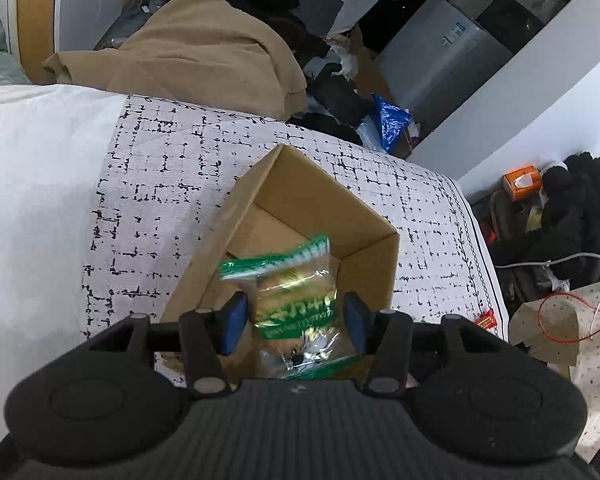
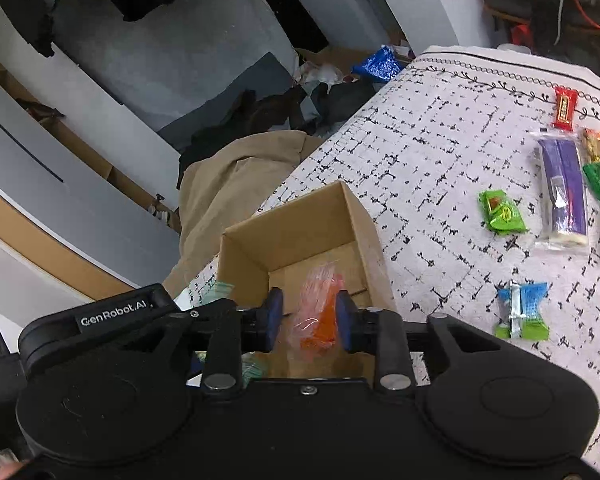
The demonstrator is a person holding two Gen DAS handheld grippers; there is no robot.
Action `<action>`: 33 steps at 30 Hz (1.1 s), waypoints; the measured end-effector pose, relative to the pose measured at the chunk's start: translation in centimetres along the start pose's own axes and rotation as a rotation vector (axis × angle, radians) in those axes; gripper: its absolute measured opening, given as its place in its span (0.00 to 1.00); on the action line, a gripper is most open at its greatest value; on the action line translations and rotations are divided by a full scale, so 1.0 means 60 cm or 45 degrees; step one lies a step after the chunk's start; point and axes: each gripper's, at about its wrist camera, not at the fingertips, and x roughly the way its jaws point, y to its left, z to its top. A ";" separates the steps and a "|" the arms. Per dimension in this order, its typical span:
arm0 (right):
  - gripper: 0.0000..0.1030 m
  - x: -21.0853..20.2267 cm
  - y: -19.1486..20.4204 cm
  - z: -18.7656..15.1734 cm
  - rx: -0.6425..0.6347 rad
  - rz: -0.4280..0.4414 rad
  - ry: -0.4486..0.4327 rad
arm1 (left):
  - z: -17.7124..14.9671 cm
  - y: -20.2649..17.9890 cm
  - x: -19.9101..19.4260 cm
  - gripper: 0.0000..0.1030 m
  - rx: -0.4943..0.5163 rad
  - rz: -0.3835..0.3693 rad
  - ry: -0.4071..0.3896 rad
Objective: Organize snacks
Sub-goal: 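Open the right tool over the box while the left tool releases the green packet inside, then move both tools back from the box to the snack pile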
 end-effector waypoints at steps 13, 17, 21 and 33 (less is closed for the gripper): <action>0.62 -0.057 -0.027 -0.001 0.045 -0.044 -0.061 | -0.019 -0.016 -0.016 0.84 0.022 0.048 0.033; 0.73 -0.088 -0.044 -0.005 0.053 -0.066 -0.091 | -0.036 -0.020 -0.024 0.87 0.026 0.026 0.084; 0.81 -0.123 -0.060 -0.005 0.051 -0.088 -0.132 | -0.055 -0.035 -0.037 0.89 0.062 0.043 0.093; 0.94 -0.198 -0.112 -0.002 0.041 -0.127 -0.186 | -0.107 -0.107 -0.067 0.89 0.204 0.057 0.118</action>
